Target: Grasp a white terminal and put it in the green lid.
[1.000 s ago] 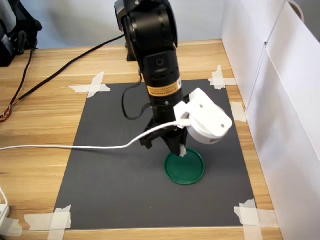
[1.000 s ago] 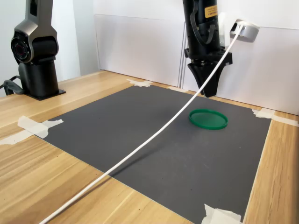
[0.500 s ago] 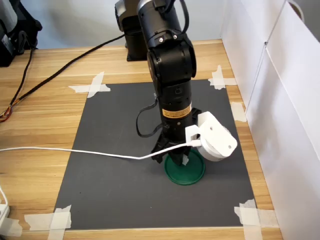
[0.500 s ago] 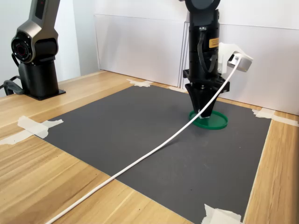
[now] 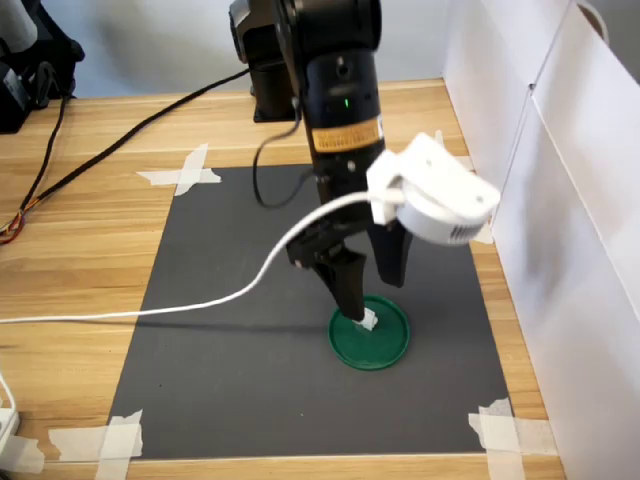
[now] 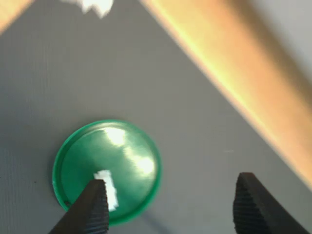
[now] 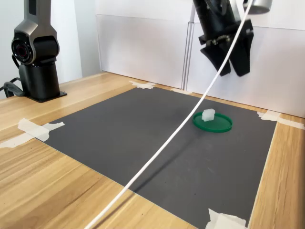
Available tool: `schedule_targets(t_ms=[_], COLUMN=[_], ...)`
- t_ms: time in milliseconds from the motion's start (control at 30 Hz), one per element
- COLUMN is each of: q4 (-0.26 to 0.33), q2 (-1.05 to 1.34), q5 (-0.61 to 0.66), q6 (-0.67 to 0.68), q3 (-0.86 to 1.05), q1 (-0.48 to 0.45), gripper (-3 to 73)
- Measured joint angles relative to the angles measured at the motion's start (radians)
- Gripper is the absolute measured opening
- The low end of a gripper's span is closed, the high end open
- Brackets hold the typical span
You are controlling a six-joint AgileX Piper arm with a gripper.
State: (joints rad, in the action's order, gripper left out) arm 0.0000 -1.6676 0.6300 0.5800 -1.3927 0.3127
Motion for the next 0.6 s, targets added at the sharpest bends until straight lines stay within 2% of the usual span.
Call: schedule_targets(t_ms=[133, 267, 400, 500, 600], q4=[-0.011, -0.017, 0.017, 0.064, 0.099], q2=[0.176, 0.348, 0.522, 0.662, 0.789], q5=[-0.139, -0.232, -0.291, -0.357, -0.454], q6=[-0.018, -0.066, -0.125, -0.178, -0.241], q3=[0.186, 0.360, 0.479, 0.555, 0.636], q1=[0.000, -0.010, -0.080, -0.171, -0.241], gripper=[59.8, 49.9, 31.1, 13.0, 1.6])
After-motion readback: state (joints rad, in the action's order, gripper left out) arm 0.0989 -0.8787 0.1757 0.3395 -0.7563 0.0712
